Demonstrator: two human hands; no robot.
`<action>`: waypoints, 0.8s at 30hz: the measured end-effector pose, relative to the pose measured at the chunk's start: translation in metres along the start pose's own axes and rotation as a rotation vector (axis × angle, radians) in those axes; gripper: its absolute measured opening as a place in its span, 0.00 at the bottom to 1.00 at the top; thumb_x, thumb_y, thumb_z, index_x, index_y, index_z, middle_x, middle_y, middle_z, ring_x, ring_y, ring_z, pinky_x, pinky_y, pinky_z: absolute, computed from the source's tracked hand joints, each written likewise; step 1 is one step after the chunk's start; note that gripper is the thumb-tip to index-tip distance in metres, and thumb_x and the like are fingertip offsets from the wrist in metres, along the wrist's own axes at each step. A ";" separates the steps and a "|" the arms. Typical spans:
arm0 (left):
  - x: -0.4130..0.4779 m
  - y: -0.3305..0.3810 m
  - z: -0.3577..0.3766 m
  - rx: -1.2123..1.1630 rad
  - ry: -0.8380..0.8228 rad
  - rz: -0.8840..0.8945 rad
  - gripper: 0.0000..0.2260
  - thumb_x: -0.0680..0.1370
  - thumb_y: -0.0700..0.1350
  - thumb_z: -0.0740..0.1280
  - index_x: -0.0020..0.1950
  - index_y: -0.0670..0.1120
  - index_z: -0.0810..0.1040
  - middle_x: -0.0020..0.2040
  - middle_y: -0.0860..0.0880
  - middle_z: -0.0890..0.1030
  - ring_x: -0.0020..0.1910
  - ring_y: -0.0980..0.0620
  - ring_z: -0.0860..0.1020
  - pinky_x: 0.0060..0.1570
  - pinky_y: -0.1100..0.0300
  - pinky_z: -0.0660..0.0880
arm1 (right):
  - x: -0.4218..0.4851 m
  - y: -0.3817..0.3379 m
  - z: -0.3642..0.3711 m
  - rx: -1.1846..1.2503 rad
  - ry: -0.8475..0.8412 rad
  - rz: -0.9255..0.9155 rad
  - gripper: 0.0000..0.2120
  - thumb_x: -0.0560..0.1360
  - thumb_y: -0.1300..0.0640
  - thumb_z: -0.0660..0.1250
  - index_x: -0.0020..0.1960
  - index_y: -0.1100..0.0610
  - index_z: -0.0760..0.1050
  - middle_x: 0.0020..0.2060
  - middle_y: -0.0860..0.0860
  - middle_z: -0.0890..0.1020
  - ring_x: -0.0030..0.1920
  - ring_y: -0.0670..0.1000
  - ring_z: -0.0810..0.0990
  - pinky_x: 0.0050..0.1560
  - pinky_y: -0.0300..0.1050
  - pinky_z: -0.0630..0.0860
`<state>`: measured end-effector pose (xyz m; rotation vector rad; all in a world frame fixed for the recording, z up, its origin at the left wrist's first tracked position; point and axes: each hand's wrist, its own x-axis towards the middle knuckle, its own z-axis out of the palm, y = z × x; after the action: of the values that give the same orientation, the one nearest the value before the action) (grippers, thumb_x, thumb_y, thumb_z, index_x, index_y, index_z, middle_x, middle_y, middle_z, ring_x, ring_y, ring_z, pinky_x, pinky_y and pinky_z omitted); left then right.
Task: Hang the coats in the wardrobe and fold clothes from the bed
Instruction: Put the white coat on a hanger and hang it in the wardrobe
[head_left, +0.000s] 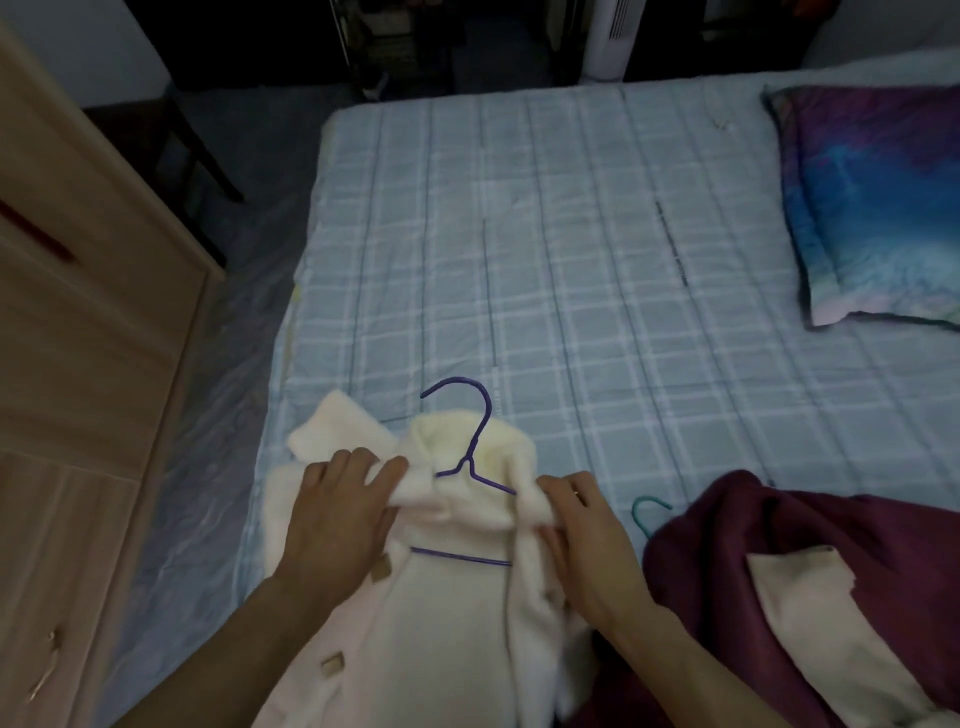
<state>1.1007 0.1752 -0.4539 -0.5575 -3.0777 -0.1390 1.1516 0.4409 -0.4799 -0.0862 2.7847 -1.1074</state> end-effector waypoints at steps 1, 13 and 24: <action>-0.005 0.002 -0.013 -0.003 0.032 0.002 0.23 0.63 0.40 0.79 0.56 0.47 0.80 0.46 0.45 0.78 0.42 0.41 0.76 0.40 0.50 0.72 | -0.007 -0.009 -0.008 0.008 0.018 -0.025 0.15 0.79 0.50 0.61 0.64 0.49 0.72 0.53 0.48 0.70 0.47 0.50 0.76 0.48 0.50 0.76; -0.067 0.035 -0.169 -0.021 0.380 0.107 0.13 0.69 0.46 0.70 0.51 0.44 0.76 0.50 0.46 0.77 0.46 0.43 0.75 0.40 0.50 0.70 | -0.080 -0.122 -0.105 0.030 0.315 -0.266 0.13 0.77 0.47 0.57 0.58 0.50 0.71 0.52 0.45 0.70 0.44 0.48 0.76 0.43 0.45 0.75; -0.131 0.067 -0.309 0.042 0.667 0.125 0.12 0.72 0.47 0.66 0.52 0.44 0.76 0.51 0.45 0.75 0.46 0.43 0.72 0.41 0.49 0.69 | -0.150 -0.218 -0.199 -0.052 0.584 -0.505 0.10 0.78 0.52 0.64 0.58 0.46 0.71 0.51 0.42 0.71 0.45 0.46 0.75 0.45 0.45 0.75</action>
<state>1.2449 0.1641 -0.1435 -0.5581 -2.3892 -0.2077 1.2692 0.4333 -0.1706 -0.5903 3.4290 -1.3367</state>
